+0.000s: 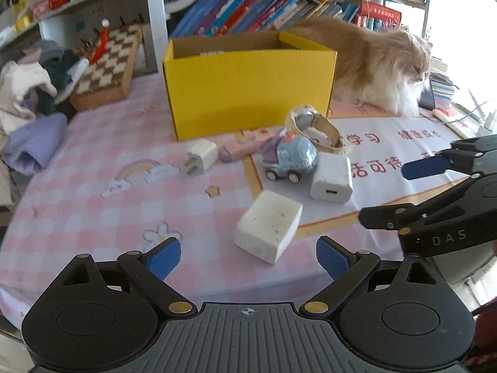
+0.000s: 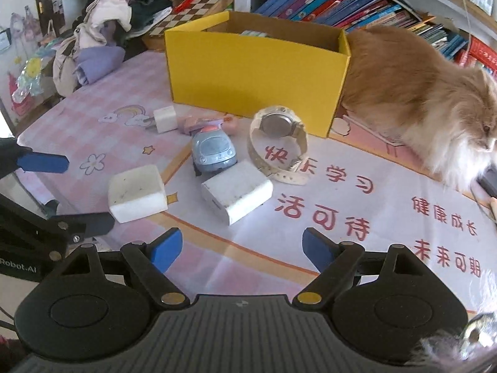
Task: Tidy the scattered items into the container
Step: 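Move both tools back toward the remaining items on the table, then grasp the white foam cube with the left gripper while the right gripper grasps the white charger block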
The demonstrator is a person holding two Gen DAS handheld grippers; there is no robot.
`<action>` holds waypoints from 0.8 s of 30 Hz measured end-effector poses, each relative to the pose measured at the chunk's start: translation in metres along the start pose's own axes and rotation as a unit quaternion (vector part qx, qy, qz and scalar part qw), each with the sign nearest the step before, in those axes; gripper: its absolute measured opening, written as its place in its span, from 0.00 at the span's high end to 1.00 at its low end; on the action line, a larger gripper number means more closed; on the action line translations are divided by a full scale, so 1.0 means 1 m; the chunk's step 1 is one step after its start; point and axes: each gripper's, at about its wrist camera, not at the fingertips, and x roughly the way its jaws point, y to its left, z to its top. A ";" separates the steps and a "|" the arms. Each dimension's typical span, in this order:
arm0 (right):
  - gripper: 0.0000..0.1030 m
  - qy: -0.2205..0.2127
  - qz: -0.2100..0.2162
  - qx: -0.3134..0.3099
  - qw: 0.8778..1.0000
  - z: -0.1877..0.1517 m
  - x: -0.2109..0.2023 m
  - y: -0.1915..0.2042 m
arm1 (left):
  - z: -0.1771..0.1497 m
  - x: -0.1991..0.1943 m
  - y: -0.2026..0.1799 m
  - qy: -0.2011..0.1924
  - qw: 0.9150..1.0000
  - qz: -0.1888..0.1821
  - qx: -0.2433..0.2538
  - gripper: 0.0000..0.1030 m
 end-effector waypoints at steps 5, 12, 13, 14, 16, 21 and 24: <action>0.18 0.009 0.006 -0.004 1.000 0.005 0.009 0.000 | 0.002 0.006 0.000 0.015 1.000 -0.011 -0.001 0.07; 0.32 0.017 0.012 -0.014 1.000 0.015 0.023 -0.003 | 0.005 0.011 -0.001 0.003 1.000 0.003 0.005 0.09; 0.32 0.019 0.014 -0.014 1.000 0.016 0.025 -0.004 | 0.005 0.013 0.000 0.003 1.000 0.003 0.005 0.12; 0.32 0.021 0.015 -0.014 1.000 0.017 0.027 -0.005 | 0.006 0.014 0.000 0.005 1.000 0.003 0.005 0.13; 0.32 0.023 0.015 -0.015 1.000 0.020 0.031 -0.007 | 0.008 0.019 0.000 0.011 1.000 0.001 0.005 0.16; 0.32 0.026 0.022 -0.024 0.999 0.026 0.038 -0.008 | 0.010 0.030 -0.002 0.022 1.000 -0.007 0.011 0.31; 0.32 0.026 0.026 -0.031 0.999 0.029 0.043 -0.007 | 0.011 0.036 -0.003 0.028 0.999 -0.012 0.014 0.37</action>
